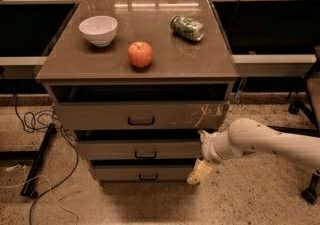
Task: Open middle drawer
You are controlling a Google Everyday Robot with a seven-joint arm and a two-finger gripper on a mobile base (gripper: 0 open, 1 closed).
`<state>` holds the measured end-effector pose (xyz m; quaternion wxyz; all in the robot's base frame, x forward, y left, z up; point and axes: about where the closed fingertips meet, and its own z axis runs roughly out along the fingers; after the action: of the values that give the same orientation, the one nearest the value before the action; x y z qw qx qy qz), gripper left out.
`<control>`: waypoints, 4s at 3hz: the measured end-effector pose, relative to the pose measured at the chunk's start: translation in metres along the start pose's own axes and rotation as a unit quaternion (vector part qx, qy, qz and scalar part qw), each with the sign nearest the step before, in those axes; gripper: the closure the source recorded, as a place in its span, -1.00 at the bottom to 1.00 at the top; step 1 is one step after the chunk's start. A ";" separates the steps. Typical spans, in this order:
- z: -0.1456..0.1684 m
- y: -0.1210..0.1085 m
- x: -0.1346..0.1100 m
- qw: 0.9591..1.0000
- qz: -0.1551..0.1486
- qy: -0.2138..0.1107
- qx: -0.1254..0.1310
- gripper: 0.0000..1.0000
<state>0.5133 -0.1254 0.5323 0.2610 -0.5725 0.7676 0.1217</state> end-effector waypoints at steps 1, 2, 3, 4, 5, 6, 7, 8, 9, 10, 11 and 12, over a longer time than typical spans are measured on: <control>0.000 0.000 0.000 1.000 0.000 0.000 0.000 -1.00; 0.012 0.003 0.001 1.000 0.002 -0.002 -0.010 -1.00; 0.042 0.007 0.004 1.000 0.011 -0.004 -0.025 -1.00; 0.066 0.005 0.005 0.999 0.013 -0.010 -0.027 -1.00; 0.082 -0.001 0.003 1.000 0.010 -0.021 -0.018 -1.00; 0.097 -0.012 -0.002 0.999 0.004 -0.031 -0.002 -1.00; 0.115 -0.021 -0.004 0.999 -0.004 -0.036 0.013 -1.00; 0.133 -0.030 -0.002 0.999 -0.009 -0.043 0.020 -1.00; 0.134 -0.030 -0.001 0.999 -0.008 -0.043 0.020 -0.62; 0.134 -0.030 -0.001 0.999 -0.008 -0.043 0.020 -0.15; 0.134 -0.030 -0.001 0.999 -0.008 -0.043 0.020 0.31; 0.129 -0.032 -0.005 0.999 -0.008 -0.043 0.020 0.78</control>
Offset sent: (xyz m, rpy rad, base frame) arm 0.0005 0.0101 -0.0231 0.0200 0.0362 0.0120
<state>0.5785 -0.0689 0.4310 0.3060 -0.5675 0.7534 0.1292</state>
